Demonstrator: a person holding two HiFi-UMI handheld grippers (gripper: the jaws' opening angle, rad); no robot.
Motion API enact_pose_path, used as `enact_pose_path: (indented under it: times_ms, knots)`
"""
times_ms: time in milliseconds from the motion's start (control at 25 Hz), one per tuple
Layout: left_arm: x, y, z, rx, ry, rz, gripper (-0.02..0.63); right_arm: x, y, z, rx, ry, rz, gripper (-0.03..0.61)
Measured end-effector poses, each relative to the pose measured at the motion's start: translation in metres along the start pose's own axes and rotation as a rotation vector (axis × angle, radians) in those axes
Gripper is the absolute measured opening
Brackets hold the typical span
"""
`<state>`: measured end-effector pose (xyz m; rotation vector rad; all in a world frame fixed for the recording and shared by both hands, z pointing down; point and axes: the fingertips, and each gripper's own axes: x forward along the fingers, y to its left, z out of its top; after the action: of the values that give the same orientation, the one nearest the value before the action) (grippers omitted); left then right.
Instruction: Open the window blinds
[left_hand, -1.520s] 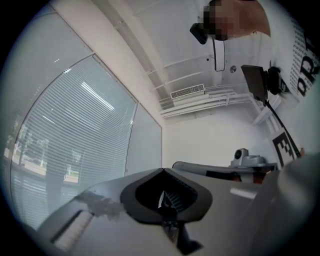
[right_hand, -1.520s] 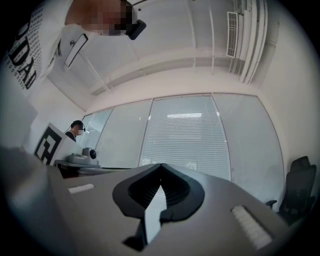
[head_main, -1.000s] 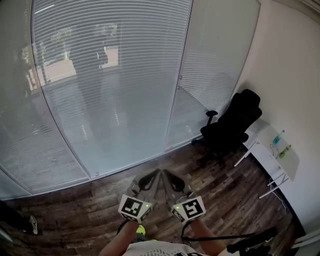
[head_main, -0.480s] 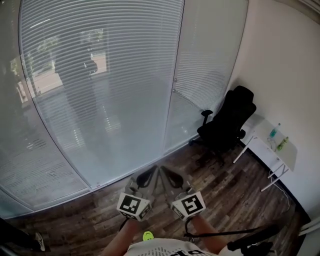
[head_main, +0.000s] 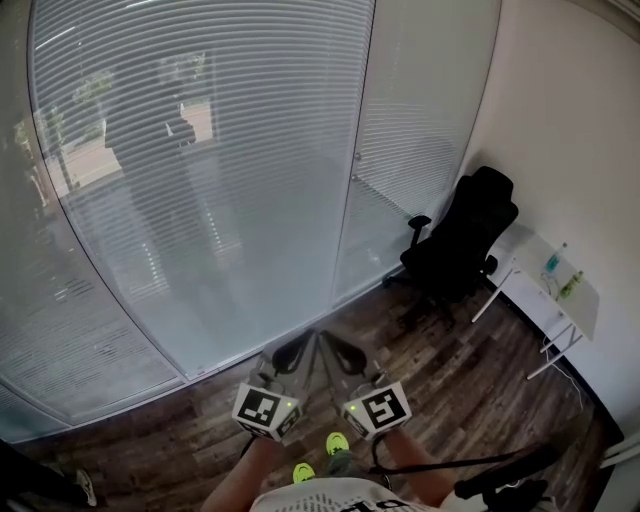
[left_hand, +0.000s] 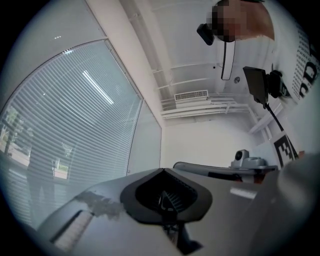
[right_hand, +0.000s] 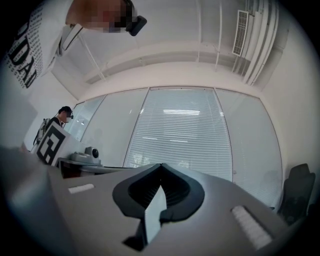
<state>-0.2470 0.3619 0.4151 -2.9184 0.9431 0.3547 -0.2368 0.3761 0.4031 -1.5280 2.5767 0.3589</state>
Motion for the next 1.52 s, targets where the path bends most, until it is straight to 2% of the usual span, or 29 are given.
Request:
enact_pose_path:
  times_ms: [360, 1120, 1360, 1520]
  knots:
    - [0.027, 0.031, -0.007, -0.007, 0.017, 0.029, -0.009, 0.033, -0.023, -0.010, 0.028, 0.010, 0.030, 0.002]
    - [0.189, 0.052, -0.026, 0.047, 0.030, 0.083, -0.009, 0.075, -0.183, -0.025, 0.042, -0.020, 0.078, 0.003]
    - [0.222, 0.052, -0.043, 0.068, 0.043, 0.090, -0.009, 0.077, -0.218, -0.036, 0.064, -0.013, 0.094, 0.003]
    - [0.230, 0.059, -0.048, 0.071, 0.048, 0.104, -0.009, 0.084, -0.225, -0.043, 0.074, -0.016, 0.098, 0.003]
